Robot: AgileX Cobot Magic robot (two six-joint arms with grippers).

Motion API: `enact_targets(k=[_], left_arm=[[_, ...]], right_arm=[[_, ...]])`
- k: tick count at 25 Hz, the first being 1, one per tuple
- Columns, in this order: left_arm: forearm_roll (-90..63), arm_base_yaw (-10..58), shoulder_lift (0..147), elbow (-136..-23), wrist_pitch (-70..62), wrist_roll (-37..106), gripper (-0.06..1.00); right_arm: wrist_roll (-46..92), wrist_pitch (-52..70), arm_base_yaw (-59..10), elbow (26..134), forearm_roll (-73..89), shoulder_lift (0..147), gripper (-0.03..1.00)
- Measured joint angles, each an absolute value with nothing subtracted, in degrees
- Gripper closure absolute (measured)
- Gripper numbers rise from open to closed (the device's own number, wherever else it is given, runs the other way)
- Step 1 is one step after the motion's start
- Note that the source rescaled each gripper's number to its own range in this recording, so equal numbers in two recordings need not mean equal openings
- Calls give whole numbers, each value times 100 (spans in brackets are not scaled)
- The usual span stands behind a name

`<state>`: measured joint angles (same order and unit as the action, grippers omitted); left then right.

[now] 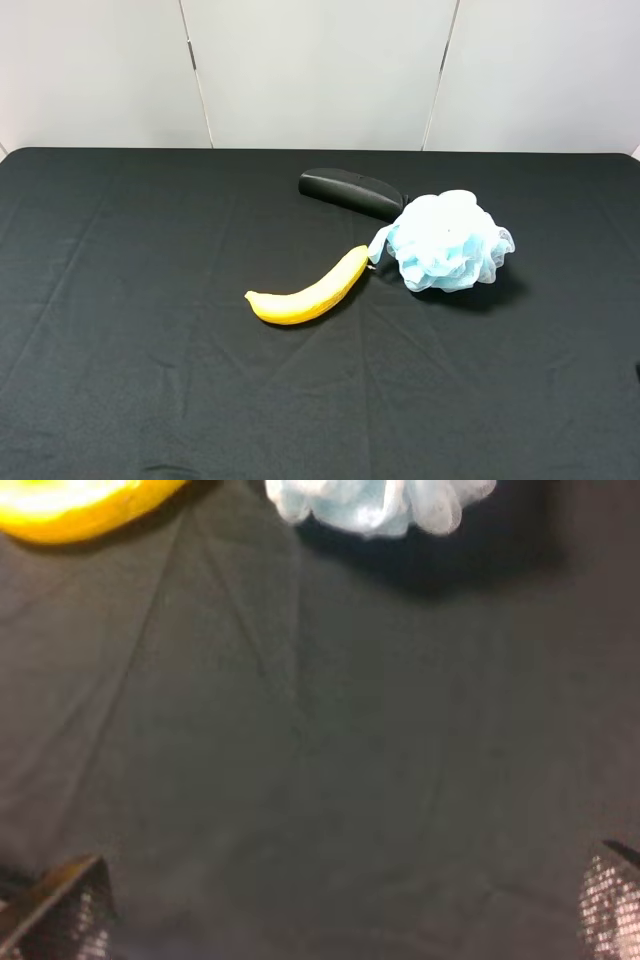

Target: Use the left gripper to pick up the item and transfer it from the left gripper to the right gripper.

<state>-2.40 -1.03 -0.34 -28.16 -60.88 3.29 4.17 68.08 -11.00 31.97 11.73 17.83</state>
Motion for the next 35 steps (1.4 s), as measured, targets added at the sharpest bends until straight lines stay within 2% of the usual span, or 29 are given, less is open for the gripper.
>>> enact_targets(k=[9, 29, 32, 35], left_arm=[[-240, -103, -34, -2816, -6086, 329, -6], [-240, -103, -34, -2816, -6086, 329, -6], [-240, -103, -34, -2816, -6086, 329, -6], [-240, -103, -34, -2816, -6086, 329, -6]], right_arm=[[384, 6100, -1100, 3076, 490, 489, -2], [212, 5893, -1100, 2849, 434, 472, -2], [208, 5870, -927, 2849, 434, 465, -2], [208, 5819, -440, 2849, 434, 289, -2]])
